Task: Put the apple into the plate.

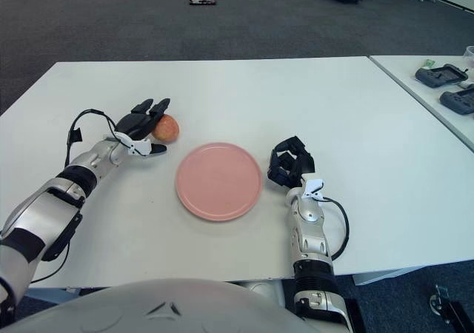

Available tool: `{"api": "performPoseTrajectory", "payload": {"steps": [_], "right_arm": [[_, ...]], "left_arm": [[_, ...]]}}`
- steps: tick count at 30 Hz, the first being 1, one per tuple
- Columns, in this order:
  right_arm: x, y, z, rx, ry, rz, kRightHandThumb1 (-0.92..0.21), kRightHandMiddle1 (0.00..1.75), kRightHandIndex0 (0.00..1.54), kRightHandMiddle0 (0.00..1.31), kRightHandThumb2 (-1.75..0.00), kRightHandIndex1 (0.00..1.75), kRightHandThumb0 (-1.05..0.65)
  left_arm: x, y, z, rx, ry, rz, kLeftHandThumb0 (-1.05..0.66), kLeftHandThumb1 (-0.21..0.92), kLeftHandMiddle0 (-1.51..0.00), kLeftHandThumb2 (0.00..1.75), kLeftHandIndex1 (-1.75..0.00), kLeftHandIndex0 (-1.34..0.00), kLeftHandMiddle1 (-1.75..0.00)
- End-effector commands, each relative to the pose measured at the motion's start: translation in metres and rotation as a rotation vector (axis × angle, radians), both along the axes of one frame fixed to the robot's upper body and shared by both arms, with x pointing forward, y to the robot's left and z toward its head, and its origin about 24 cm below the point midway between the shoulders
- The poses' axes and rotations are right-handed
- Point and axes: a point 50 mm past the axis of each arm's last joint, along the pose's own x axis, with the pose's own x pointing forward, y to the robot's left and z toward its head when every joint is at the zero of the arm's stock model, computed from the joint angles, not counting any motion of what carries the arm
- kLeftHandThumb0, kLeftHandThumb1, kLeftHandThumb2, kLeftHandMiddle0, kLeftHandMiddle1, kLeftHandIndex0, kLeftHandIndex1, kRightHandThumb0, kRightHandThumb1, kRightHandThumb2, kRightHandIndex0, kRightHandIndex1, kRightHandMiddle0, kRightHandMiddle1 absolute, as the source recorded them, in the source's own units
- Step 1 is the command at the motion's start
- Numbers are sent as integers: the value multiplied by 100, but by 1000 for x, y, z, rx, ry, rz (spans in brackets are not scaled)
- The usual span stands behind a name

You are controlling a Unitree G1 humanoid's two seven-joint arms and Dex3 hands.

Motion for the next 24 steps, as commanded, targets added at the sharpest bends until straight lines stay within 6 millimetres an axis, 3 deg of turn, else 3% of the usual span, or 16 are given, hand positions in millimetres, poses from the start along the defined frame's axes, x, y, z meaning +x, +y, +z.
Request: {"api": "performPoseTrajectory", "payload": {"steps": [1,14,24], "right_arm": [[-13,0,-21,31,116,-18,-45,175,71,50,-116,168,-43],[-14,0,-21,34,108,-18,-45,175,72,50,-116,168,-44],[-15,0,-22,47,100,-20,-46,175,71,50,-115,169,-43]], "left_arm": [[-6,2,-15,59,112,1,-95,45,0,87,-11,0,0],[-7,-12,-22,218,217,-127,-91,47,0,91,-20,0,0],[-6,-34,-18,301,206,-256,-96,59,0,81,-15,0,0]]}}
